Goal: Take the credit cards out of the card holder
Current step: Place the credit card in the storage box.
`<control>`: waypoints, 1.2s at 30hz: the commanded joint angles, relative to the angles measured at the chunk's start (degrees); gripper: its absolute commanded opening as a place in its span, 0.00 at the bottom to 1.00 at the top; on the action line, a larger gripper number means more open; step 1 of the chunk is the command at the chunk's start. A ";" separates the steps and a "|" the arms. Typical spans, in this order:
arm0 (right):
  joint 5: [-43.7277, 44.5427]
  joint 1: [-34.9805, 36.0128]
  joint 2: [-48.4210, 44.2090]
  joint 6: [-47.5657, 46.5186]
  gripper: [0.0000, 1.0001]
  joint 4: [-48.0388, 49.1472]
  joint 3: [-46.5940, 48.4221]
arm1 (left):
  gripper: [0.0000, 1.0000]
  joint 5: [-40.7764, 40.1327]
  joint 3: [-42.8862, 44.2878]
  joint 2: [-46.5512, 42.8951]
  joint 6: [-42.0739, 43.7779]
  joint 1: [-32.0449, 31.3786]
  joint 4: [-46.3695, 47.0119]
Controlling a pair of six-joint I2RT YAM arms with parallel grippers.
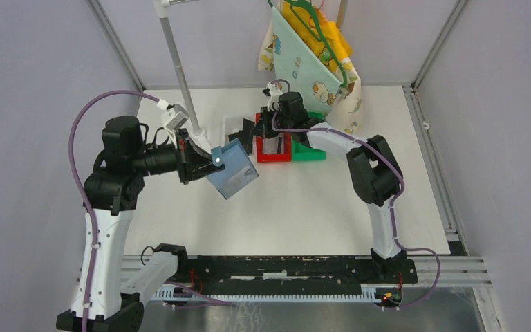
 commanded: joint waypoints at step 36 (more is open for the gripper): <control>6.62 4.75 -11.75 -9.11 0.63 4.88 2.16 | 0.02 6.18 1.73 0.73 6.26 -0.06 -2.20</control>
